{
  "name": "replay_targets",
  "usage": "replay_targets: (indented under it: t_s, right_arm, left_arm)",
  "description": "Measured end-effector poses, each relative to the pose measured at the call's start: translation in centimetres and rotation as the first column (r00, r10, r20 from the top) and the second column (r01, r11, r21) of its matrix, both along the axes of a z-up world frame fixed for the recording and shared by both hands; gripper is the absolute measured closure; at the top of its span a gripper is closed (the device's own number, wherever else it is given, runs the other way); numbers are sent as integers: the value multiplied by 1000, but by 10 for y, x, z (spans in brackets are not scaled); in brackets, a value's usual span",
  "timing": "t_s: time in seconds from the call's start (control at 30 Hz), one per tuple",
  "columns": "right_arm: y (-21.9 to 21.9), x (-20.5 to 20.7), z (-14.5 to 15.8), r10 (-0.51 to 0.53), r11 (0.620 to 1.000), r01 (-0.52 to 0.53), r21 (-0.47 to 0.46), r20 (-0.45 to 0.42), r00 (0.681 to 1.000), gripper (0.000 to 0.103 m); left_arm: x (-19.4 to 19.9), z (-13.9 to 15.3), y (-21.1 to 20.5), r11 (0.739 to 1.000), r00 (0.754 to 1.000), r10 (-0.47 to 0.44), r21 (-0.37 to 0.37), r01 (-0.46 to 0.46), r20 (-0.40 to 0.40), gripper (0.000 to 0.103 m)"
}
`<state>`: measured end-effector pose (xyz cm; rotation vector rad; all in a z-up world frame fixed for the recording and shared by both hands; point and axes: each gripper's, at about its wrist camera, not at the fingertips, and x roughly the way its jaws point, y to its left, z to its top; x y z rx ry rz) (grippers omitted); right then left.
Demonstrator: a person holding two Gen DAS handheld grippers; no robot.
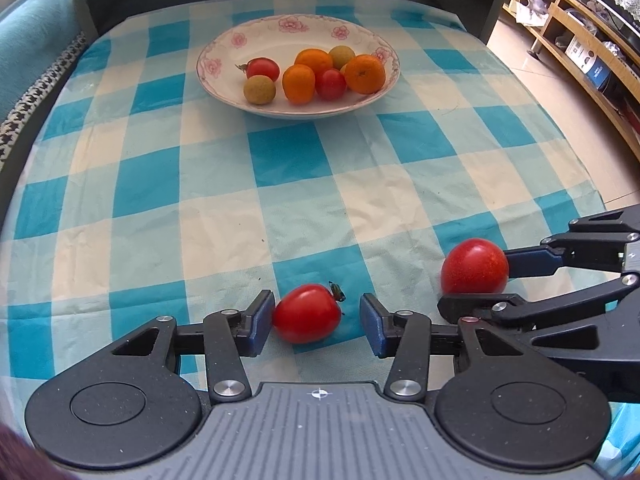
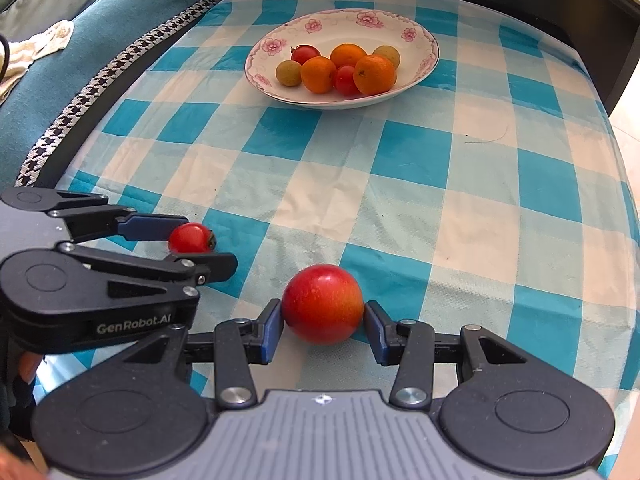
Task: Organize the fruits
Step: 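Carry both red tomatoes in both grippers toward the bowl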
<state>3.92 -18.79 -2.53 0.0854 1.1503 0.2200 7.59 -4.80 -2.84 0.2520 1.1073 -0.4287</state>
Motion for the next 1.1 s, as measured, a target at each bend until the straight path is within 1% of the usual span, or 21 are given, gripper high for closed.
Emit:
replay_targets:
  t_s: [0.13,0.27,0.43,0.67,1.1]
  right_arm:
    - [0,-1,0,5,1000,-5,-2,8,1000,59]
    - [-1,-3,0,4,1000,-3,-6,11,1000,59]
    - [-1,-3,4,-5,1000,6,-17,23,1000,59]
    - [-3,-5,11,-18,1000,18,-8,48,999,59]
    - [-2,2,17,-33,999,32,13,69,997,59]
  left_arm:
    - [3,1,3,1000,1000,29,-5,-29,3,57]
    - [0,3,1,1000,1000,20,3,-20,10,60]
    - [-5,7,-3,1000,1000,5,-1,-5,24,60]
    - [-4,13,-2,1000,999,17,-6,-17,43,60]
    - [5,22,-7,999,997,31,-28,-29,72,60]
